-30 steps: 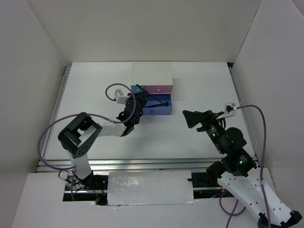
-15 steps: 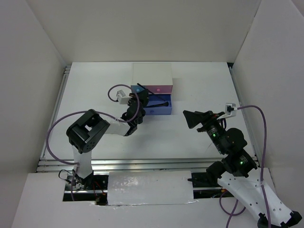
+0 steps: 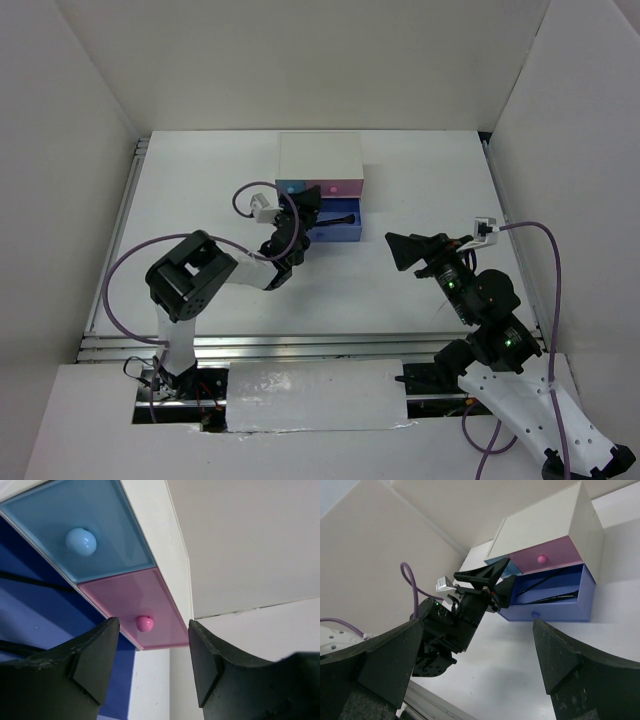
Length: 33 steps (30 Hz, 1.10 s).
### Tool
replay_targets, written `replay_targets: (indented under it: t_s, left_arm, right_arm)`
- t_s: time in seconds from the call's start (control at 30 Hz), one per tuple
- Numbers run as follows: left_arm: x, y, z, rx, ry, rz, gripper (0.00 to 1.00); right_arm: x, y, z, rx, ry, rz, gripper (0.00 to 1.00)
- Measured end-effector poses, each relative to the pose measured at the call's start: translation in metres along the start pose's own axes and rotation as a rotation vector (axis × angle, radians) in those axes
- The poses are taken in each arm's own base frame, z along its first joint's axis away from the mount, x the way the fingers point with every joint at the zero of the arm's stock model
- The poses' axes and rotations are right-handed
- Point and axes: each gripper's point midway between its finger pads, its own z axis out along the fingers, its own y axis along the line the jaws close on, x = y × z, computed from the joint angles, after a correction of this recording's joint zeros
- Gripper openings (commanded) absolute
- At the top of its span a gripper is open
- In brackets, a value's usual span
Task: Organize the makeup
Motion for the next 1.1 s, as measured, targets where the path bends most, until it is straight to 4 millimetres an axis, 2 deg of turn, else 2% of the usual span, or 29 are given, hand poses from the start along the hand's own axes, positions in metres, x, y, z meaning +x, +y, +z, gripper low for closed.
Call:
replay_targets:
  t_s: [0.1,0.2,0.23,0.3,0.4,0.5,0.57,0.6,0.63,0.67,0.7,0.77,0.87,0.97,1.1]
  left_arm:
    - [0.000,0.005,-0.005,-0.006,0.004,0.007,0.71]
    - [-0.006,0.008,-0.012,-0.014,0.004,0.016,0.76]
    - [-0.008,0.007,-0.015,-0.013,0.006,0.018,0.84]
    - [-0.016,0.002,-0.022,-0.009,0.007,0.016,0.89]
    - [-0.031,-0.017,-0.034,-0.032,0.019,0.041,0.98]
    - [-0.050,-0.061,-0.041,-0.081,0.032,0.101,0.99]
    - [-0.069,-0.105,-0.047,-0.095,0.039,0.146,0.99]
    - [-0.081,-0.124,-0.053,-0.098,0.040,0.166,0.99]
    - [-0.092,-0.137,-0.060,-0.104,0.043,0.193,0.99]
    - [-0.104,-0.145,-0.070,-0.115,0.048,0.226,0.99]
    - [-0.114,-0.148,-0.079,-0.130,0.055,0.261,0.99]
    - [-0.133,-0.144,-0.100,-0.177,0.077,0.337,0.99]
    - [-0.153,-0.122,-0.132,-0.247,0.146,0.471,0.99]
    - [-0.166,-0.101,-0.160,-0.297,0.229,0.590,0.99]
    - [-0.179,-0.077,-0.192,-0.344,0.339,0.750,0.99]
  right_arm:
    - [0.000,0.000,0.000,0.000,0.000,-0.001,0.98]
    - [0.001,-0.001,0.001,0.003,0.005,-0.002,0.98]
    - [0.002,-0.001,0.002,0.004,0.009,-0.002,0.98]
    - [0.005,-0.002,0.004,0.006,0.020,-0.003,0.98]
    - [0.011,-0.003,0.008,0.013,0.041,0.002,0.98]
    - [0.025,-0.007,0.016,0.019,0.081,0.028,0.94]
    - [0.040,-0.011,0.023,0.028,0.119,0.064,0.73]
    - [0.049,-0.014,0.027,0.029,0.137,0.092,0.38]
    - [0.057,-0.016,0.030,0.026,0.147,0.129,0.22]
    - [0.068,-0.019,0.034,0.022,0.161,0.175,0.15]
    - [0.080,-0.025,0.036,0.029,0.173,0.216,0.00]
    - [0.110,-0.045,0.041,0.072,0.215,0.299,0.00]
    - [0.151,-0.078,0.048,0.205,0.278,0.396,0.00]
    - [0.167,-0.093,0.060,0.279,0.280,0.474,0.00]
    - [0.181,-0.104,0.083,0.330,0.259,0.571,0.00]
